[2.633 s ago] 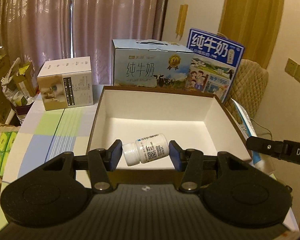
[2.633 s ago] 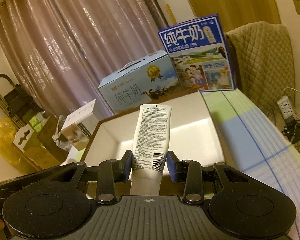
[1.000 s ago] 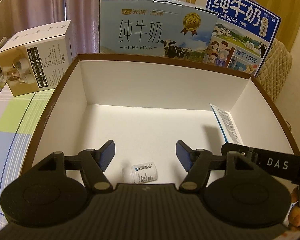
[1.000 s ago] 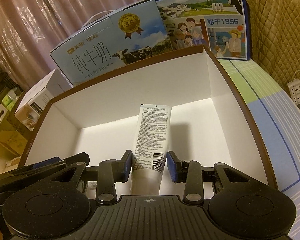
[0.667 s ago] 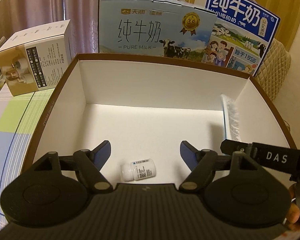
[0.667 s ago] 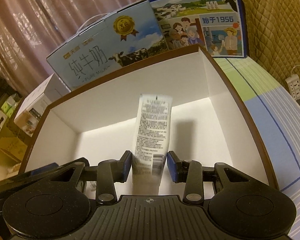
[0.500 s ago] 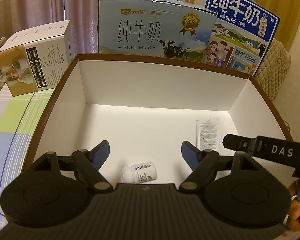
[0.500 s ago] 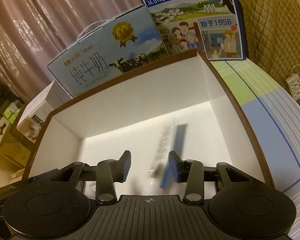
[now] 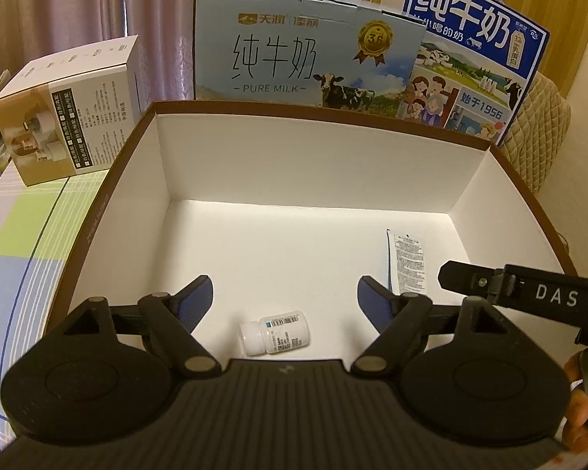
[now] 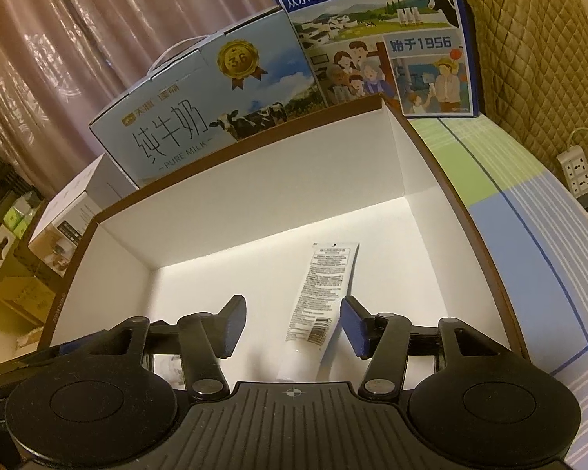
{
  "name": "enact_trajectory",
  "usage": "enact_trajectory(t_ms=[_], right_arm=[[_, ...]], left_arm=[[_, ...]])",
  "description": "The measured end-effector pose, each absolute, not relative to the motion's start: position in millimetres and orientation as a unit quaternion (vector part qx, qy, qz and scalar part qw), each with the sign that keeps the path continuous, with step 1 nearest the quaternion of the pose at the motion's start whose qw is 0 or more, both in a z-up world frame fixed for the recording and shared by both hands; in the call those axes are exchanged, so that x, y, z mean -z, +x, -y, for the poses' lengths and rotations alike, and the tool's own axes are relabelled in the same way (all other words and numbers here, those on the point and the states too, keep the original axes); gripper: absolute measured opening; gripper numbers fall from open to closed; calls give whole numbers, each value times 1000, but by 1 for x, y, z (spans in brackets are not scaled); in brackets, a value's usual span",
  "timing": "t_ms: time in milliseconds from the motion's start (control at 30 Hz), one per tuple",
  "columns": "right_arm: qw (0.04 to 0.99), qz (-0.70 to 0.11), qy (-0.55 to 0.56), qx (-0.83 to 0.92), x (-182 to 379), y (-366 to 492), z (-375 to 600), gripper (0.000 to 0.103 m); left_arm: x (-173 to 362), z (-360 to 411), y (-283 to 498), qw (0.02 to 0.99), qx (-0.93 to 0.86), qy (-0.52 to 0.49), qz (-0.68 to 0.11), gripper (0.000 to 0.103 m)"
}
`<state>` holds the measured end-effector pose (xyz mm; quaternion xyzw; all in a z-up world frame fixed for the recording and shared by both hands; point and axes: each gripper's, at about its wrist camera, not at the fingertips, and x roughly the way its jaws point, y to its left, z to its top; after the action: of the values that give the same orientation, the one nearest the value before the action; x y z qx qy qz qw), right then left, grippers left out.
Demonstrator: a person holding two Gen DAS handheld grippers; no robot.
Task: Organize objects
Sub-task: 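Open the right tool to drop the tube while the left tool releases the bottle in the box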
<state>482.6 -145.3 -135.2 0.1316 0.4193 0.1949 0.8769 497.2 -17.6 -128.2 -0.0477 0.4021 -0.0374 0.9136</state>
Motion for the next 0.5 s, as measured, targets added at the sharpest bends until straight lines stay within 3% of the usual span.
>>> enact_trajectory(t_ms=[500], right_arm=[[885, -397, 132, -204, 106, 469, 149, 52]], left_arm=[[105, 10, 480, 917, 23, -47, -396, 79]])
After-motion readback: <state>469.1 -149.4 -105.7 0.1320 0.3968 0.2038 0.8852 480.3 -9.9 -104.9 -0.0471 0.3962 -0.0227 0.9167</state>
